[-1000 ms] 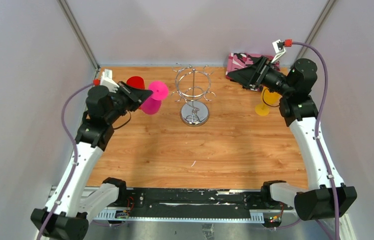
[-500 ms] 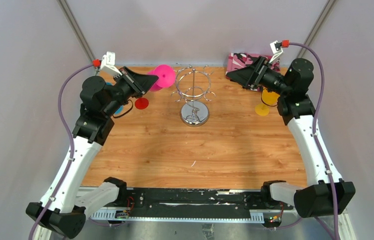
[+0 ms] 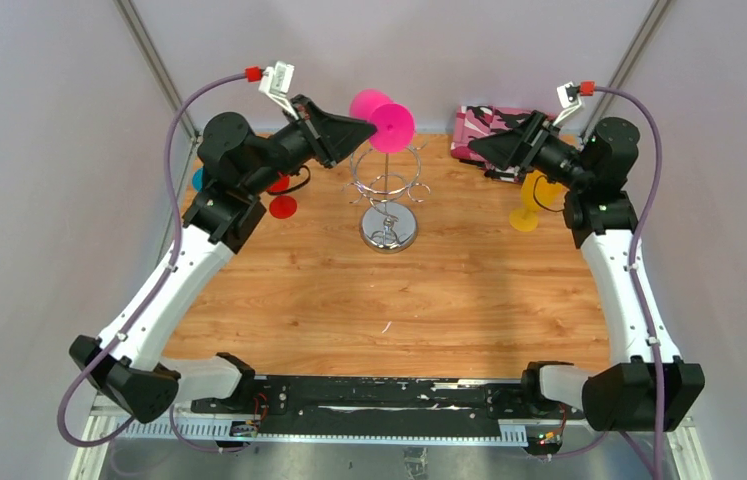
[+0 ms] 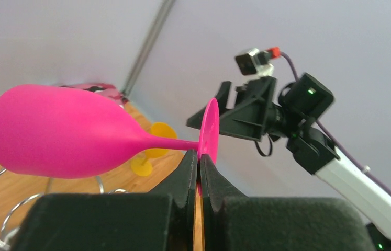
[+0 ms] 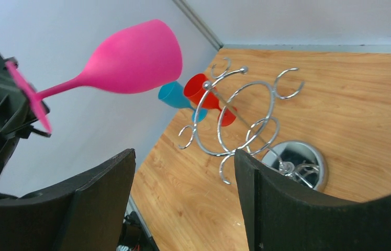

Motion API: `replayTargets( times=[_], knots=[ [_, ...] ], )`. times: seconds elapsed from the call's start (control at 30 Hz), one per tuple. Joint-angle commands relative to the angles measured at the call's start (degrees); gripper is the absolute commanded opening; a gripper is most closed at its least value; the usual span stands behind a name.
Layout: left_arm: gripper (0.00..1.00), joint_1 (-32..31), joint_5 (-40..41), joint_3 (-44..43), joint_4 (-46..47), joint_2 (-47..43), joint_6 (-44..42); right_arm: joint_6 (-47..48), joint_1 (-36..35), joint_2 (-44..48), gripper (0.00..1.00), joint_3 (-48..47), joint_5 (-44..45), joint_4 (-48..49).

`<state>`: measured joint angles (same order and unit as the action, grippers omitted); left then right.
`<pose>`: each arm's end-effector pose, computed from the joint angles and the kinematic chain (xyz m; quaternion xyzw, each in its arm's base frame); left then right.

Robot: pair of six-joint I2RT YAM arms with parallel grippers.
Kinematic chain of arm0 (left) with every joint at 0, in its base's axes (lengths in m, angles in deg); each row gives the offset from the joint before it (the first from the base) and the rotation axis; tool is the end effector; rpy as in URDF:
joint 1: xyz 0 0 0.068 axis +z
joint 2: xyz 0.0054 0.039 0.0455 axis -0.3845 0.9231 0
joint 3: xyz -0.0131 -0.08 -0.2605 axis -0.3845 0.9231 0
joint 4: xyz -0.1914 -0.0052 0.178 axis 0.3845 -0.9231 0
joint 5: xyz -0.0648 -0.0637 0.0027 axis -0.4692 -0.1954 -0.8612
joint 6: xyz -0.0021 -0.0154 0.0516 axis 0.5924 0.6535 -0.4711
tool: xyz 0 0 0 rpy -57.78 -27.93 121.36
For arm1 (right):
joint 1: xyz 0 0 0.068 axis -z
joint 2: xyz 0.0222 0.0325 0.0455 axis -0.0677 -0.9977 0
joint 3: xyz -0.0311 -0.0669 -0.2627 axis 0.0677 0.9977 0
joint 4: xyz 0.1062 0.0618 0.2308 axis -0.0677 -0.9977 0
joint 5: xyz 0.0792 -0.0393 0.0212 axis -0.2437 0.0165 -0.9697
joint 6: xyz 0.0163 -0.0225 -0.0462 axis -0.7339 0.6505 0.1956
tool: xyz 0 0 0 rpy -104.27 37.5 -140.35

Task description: Take the wine glass off the wine glass rack

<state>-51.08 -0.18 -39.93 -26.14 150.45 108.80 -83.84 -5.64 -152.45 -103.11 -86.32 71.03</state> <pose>0.2242 -0.1369 0.4900 0.0972 0.6230 -0.5227 0.5737 0.2587 0.0351 0.4447 -0.0968 0.6693 0.5049 0.5364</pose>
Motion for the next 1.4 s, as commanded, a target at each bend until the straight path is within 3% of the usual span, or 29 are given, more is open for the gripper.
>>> replayTargets(
  times=[0.0,0.2,0.33,0.43,0.57,0.87,0.97,1.1,1.13,1.37],
  knots=[
    [0.00,-2.3,-11.8,-3.9,10.4,4.2,-1.8,1.4,5.1,0.5,0.74,0.9,0.1,1.1],
    [0.00,-2.4,-21.1,-1.9,25.4,8.7,3.2,-2.8,11.1,-0.1,0.74,3.4,-1.7,7.1],
    [0.00,-2.4,-27.7,0.8,42.5,10.9,11.0,-7.2,14.8,-0.6,0.74,5.8,-4.1,12.8],
    [0.00,-2.1,-32.4,1.4,62.7,14.6,25.3,-9.2,16.3,-0.8,0.74,7.0,-5.1,16.0],
    [0.00,-1.8,-35.9,-4.4,87.1,22.8,46.7,-10.2,17.7,-0.8,0.74,7.8,-6.6,19.0],
    [0.00,-1.8,-41.5,-5.4,87.8,24.8,45.7,-15.8,20.1,-1.0,0.74,7.1,-12.8,30.5],
    [0.00,-1.8,-41.7,-5.0,87.8,23.9,45.2,-28.3,20.2,-3.7,0.74,7.8,-15.4,47.1],
    [0.00,-1.6,-42.4,-4.4,87.8,22.9,44.7,-58.4,20.2,-12.3,0.74,6.3,-13.2,82.9],
    [0.00,-1.6,-42.6,-4.2,87.8,22.7,44.6,-63.2,20.0,-14.6,0.76,4.9,-13.0,86.6],
    [0.00,1.4,-43.3,-3.0,87.8,20.5,43.6,-63.5,16.4,-16.6,0.74,2.5,-13.0,87.1]
  ],
)
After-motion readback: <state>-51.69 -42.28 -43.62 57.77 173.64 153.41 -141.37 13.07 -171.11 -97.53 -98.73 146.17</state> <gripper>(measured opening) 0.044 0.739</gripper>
